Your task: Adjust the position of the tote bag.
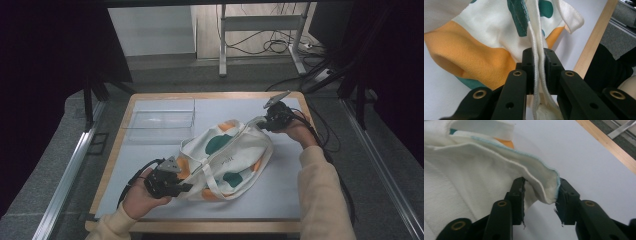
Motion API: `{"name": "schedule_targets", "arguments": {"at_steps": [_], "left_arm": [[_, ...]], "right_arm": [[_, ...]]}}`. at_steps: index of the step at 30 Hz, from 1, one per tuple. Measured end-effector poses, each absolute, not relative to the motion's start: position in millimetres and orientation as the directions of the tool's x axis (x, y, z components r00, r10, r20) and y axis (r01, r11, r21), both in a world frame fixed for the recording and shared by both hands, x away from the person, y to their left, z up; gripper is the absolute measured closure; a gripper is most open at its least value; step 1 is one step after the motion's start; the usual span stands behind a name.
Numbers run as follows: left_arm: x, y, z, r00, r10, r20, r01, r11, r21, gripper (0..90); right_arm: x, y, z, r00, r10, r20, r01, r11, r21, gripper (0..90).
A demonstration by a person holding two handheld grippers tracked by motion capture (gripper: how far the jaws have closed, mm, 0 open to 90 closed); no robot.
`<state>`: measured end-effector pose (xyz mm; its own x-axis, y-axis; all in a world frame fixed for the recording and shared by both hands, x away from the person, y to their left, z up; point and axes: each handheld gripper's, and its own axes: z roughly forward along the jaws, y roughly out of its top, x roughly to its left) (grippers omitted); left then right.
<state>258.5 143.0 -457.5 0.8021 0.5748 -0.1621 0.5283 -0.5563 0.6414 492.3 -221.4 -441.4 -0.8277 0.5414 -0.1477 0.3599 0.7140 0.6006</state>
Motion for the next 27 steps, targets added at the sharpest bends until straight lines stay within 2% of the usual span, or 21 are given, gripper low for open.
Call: {"name": "schedule_targets", "arguments": {"at_steps": [3,6,21,27], "left_arm": [[258,143,-458,0.802,0.575,-0.162,0.528,-0.556,0.641,81.9],[258,144,-457,0.805,0.573,-0.157,0.525,-0.561,0.64,82.4],[259,149,-457,0.803,0.577,-0.152,0.521,-0.554,0.649,84.9],[258,153,-452,0.801,0.584,-0.133,0.514,-0.556,0.653,85.0]], "right_arm": [[492,-223,-439,-0.831,0.536,-0.151,0.353,0.716,0.602,75.6],[488,-224,-435,-0.831,0.535,-0.151,0.351,0.715,0.604,77.5],[474,-232,-427,-0.826,0.548,-0.13,0.35,0.68,0.645,79.0],[465,-236,-417,-0.825,0.544,-0.153,0.329,0.682,0.653,79.1]]}}
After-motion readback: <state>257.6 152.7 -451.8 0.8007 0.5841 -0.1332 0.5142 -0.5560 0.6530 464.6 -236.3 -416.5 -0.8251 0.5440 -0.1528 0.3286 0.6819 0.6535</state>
